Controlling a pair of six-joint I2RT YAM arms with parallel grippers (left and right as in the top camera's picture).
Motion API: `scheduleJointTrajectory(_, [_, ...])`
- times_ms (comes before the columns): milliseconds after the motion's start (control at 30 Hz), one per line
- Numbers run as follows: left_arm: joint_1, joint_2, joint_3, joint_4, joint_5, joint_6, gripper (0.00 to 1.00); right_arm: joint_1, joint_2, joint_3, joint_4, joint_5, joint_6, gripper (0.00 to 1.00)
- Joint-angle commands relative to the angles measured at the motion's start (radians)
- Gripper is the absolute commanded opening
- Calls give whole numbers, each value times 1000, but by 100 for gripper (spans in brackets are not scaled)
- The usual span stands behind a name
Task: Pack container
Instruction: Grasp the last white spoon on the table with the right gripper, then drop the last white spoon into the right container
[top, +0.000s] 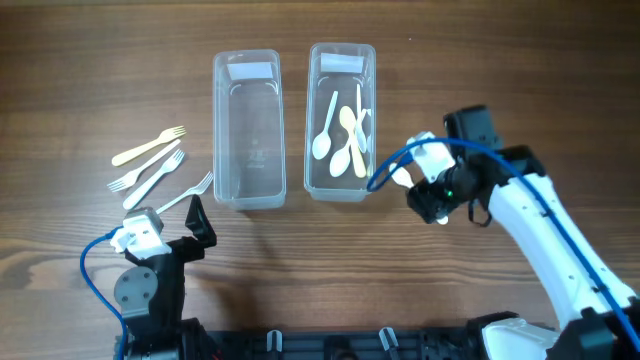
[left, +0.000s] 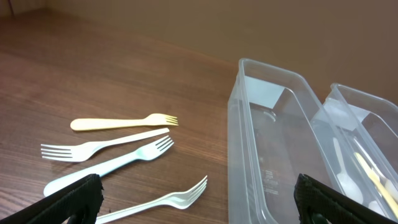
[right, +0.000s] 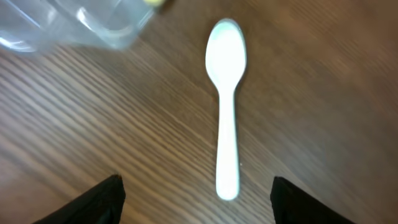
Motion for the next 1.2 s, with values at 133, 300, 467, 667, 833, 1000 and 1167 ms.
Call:
scheduleJointTrajectory(133, [-4, -7, -5, 4, 11, -6, 100, -5, 16, -145, 142, 67, -8, 84])
scheduleJointTrajectory(300, [-4, -7, -5, 4, 11, -6, 100, -18, 125, -154, 192, 121, -34, 84])
scheduleJointTrajectory(467, [-4, -7, -5, 4, 11, -6, 100, -29, 238, -154, 302, 81, -61, 85])
scheduleJointTrajectory(667, [-4, -7, -5, 4, 11, -6, 100, -29, 242, -153, 389, 56, -54, 73])
scheduleJointTrajectory(833, [-4, -7, -5, 4, 11, -6, 100, -29, 242, -153, 385, 55, -49, 26])
scheduleJointTrajectory(1000, [-4, -7, -5, 4, 11, -6, 100, -29, 238, -144, 374, 81, -32, 4])
scheduleJointTrajectory(1167, [-4, -7, -5, 4, 11, -6, 100, -29, 155, 4, 346, 234, -3, 4])
